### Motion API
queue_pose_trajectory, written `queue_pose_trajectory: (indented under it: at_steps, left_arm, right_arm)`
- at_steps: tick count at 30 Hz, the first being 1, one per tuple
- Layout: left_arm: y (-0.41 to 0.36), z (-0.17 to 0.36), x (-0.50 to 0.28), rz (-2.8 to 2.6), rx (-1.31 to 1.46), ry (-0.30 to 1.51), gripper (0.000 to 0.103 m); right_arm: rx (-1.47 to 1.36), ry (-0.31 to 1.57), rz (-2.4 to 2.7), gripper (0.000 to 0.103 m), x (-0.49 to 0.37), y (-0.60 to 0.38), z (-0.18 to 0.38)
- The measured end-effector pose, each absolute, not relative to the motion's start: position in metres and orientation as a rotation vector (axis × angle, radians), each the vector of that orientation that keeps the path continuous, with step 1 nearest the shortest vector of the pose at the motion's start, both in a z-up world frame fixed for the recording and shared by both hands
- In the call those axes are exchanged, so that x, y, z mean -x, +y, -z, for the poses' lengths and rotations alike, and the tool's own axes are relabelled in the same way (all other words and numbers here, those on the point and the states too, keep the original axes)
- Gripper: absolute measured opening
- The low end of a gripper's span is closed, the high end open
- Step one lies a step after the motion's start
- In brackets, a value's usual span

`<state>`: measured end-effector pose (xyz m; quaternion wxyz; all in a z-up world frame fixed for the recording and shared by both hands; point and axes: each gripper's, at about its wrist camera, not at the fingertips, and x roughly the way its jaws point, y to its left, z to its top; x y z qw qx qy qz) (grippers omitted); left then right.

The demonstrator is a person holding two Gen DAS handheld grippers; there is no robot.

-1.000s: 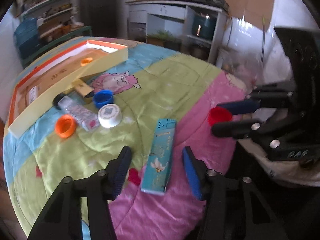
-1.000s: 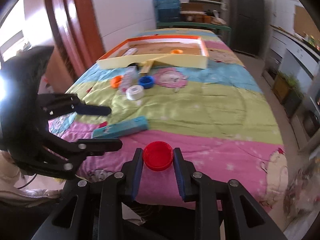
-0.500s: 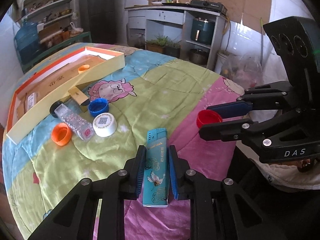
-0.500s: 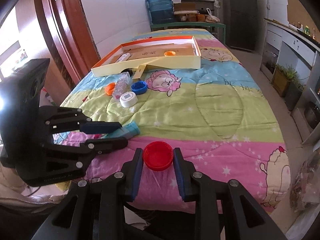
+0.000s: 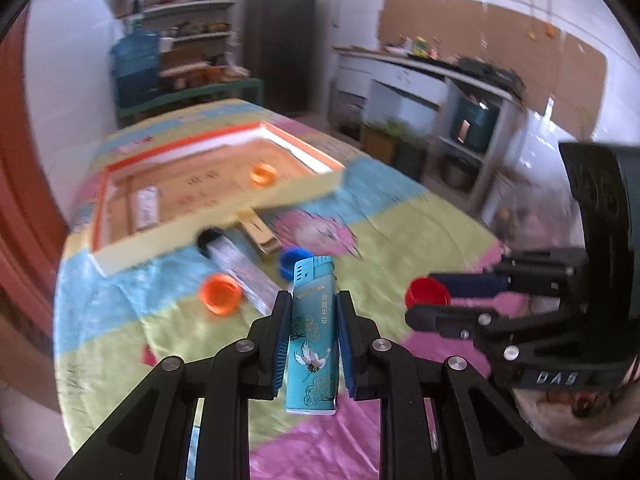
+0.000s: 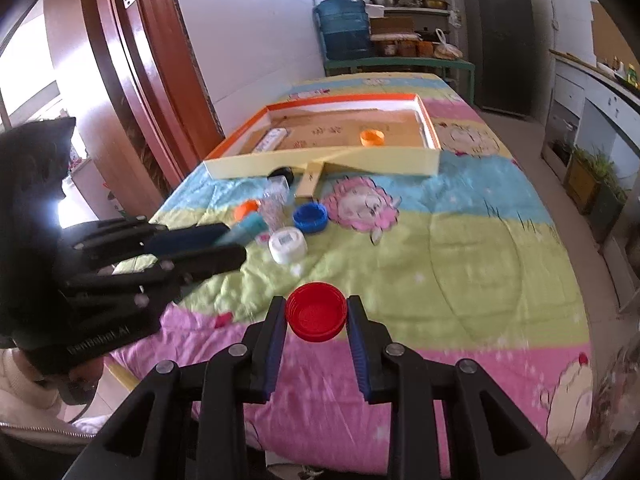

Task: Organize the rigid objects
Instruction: 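Carry the blue lighter with the left gripper while the right gripper carries the red cap into the tray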

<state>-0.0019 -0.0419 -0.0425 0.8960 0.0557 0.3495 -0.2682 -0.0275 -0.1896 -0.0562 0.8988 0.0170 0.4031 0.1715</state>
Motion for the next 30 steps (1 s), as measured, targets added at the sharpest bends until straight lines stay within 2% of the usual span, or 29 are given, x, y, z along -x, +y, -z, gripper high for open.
queue_pose_trajectory:
  at_steps: [12,30]
  left_arm:
    - [-0.014,0.011,-0.035,0.314,0.01,0.673,0.023]
    - [-0.007,-0.003,-0.087,0.126,0.068,0.659,0.023]
  right_arm:
    - [0.024,0.78,-0.361,0.03,-0.019,-0.166,0.03]
    - [0.002,0.751,-0.235,0.03,-0.083,-0.154,0.011]
